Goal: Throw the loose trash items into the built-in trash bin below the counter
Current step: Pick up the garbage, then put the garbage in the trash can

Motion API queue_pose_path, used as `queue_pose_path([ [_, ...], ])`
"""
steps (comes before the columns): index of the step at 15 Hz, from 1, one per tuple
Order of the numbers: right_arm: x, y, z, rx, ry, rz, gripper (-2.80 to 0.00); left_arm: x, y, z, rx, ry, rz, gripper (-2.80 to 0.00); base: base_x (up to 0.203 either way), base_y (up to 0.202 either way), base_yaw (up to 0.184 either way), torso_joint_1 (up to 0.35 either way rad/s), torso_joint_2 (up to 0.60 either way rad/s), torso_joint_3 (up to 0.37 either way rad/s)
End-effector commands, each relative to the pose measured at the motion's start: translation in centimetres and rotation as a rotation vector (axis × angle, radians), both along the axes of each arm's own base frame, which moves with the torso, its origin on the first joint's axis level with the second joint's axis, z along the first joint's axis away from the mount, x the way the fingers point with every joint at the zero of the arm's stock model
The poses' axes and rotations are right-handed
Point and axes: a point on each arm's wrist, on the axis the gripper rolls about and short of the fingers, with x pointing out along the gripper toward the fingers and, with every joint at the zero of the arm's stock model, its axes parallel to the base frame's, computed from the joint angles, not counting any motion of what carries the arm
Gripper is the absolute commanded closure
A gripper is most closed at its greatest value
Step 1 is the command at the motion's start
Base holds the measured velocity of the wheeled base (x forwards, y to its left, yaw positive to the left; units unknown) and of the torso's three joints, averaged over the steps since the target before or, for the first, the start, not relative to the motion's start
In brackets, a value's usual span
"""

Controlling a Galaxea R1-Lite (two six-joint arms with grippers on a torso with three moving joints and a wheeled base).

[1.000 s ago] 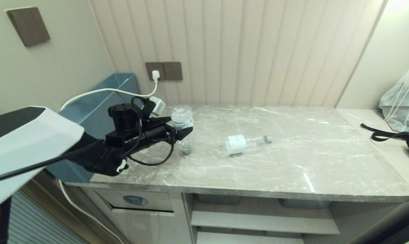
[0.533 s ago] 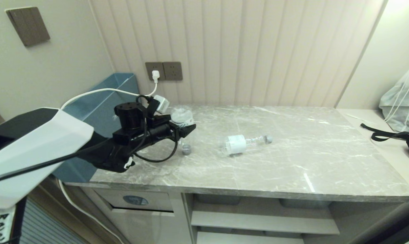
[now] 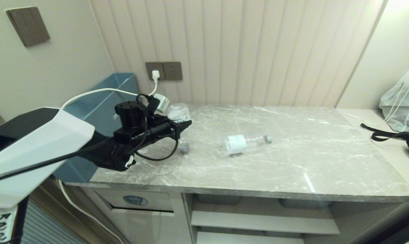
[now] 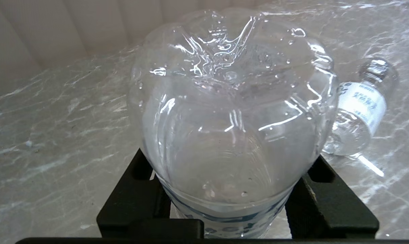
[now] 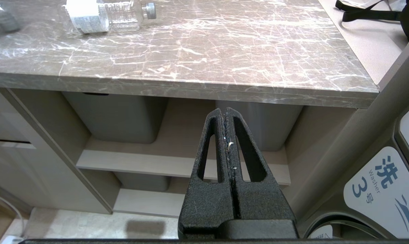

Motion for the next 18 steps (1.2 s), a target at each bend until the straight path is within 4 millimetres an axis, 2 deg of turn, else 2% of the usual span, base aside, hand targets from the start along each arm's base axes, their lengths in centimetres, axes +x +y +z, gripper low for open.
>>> queue_pose_path([
  [1, 0.0, 0.0, 0.0, 0.001, -0.001, 0.0, 0.0, -1.0, 0.1, 2.2, -0.018, -0.043, -0.006, 0.0, 0.0, 0.0, 0.0, 0.0, 0.0, 0.0],
  [4, 0.0, 0.0, 0.0, 0.001, -0.001, 0.0, 0.0, -6.2, 0.8, 7.5, -0.071, -0.104, -0.013, 0.0, 0.0, 0.0, 0.0, 0.0, 0.0, 0.0],
  [6, 0.0, 0.0, 0.0, 0.001, -0.001, 0.0, 0.0, -12.2, 2.2, 10.9, -0.127, -0.133, -0.001, 0.0, 0.0, 0.0, 0.0, 0.0, 0.0, 0.0],
  [8, 0.0, 0.0, 0.0, 0.001, -0.001, 0.0, 0.0, -18.6, 4.3, 12.0, -0.223, -0.091, 0.047, 0.0, 0.0, 0.0, 0.0, 0.0, 0.0, 0.0],
  [9, 0.0, 0.0, 0.0, 0.001, -0.001, 0.0, 0.0, -21.5, 5.5, 11.5, -0.312, -0.019, 0.101, 0.0, 0.0, 0.0, 0.0, 0.0, 0.0, 0.0],
  [10, 0.0, 0.0, 0.0, 0.001, -0.001, 0.0, 0.0, -23.4, 6.4, 10.8, -0.451, 0.087, 0.167, 0.0, 0.0, 0.0, 0.0, 0.0, 0.0, 0.0],
  [12, 0.0, 0.0, 0.0, 0.001, -0.001, 0.002, 0.0, -25.2, 7.5, 9.9, -0.801, 0.316, 0.315, 0.0, 0.0, 0.0, 0.0, 0.0, 0.0, 0.0],
  [13, 0.0, 0.0, 0.0, 0.001, -0.001, 0.002, 0.0, -25.8, 8.0, 9.1, -0.91, 0.395, 0.414, 0.0, 0.0, 0.0, 0.0, 0.0, 0.0, 0.0],
  [15, 0.0, 0.0, 0.0, 0.001, -0.001, 0.001, 0.0, -26.4, 8.5, 7.2, -1.043, 0.496, 0.557, 0.0, 0.0, 0.0, 0.0, -0.027, 0.04, 0.034],
  [18, 0.0, 0.0, 0.0, 0.001, -0.001, 0.001, 0.0, -26.4, 9.9, 5.1, -1.129, 0.551, 0.689, 0.0, 0.0, 0.0, 0.0, -0.148, 0.31, 0.162],
])
